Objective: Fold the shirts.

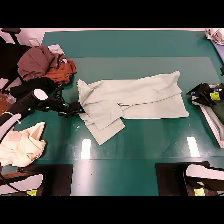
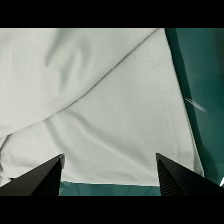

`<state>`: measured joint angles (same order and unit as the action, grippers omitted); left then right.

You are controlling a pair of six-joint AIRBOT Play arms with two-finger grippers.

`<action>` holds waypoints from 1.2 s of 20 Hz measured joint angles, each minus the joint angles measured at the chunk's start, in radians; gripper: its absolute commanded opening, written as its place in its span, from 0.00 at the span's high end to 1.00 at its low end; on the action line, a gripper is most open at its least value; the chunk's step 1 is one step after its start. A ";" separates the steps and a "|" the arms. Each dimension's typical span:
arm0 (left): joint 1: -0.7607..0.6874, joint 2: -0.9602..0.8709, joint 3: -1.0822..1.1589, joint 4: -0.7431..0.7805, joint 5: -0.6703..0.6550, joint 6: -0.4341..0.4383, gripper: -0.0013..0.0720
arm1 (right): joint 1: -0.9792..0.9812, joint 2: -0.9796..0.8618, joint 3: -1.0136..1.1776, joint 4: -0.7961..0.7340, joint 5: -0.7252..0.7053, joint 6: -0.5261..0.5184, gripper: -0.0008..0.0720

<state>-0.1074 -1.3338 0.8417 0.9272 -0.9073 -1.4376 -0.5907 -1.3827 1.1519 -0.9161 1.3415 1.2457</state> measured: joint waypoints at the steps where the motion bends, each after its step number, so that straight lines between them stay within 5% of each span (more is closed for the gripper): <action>1: 0.001 -0.002 0.000 0.000 0.002 0.009 0.41 | 0.000 0.000 0.000 0.000 0.001 0.000 0.09; 3: 0.000 -0.008 0.000 -0.006 0.000 0.026 0.41 | 0.000 0.000 0.000 0.000 0.008 -0.001 0.09; 5: -0.005 -0.019 0.001 -0.010 -0.006 0.039 0.59 | 0.000 0.000 0.000 0.000 0.014 -0.001 0.09; 7: -0.007 -0.032 0.002 -0.013 -0.019 0.050 0.61 | 0.000 0.000 0.000 -0.001 0.021 -0.002 0.09; 8: -0.007 -0.036 0.001 -0.018 -0.023 0.052 0.82 | 0.000 0.000 0.000 0.000 0.024 -0.002 0.09; 11: -0.009 -0.046 -0.002 -0.035 -0.033 0.077 0.94 | 0.000 0.000 0.000 -0.004 0.028 -0.002 0.09; 24: -0.010 -0.043 0.076 -0.101 -0.082 0.126 0.94 | 0.009 -0.068 0.000 -0.182 0.060 -0.068 0.09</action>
<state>-0.1169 -1.3773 0.9176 0.8257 -0.9890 -1.3113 -0.5819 -1.4509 1.1515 -1.0985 1.4014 1.1774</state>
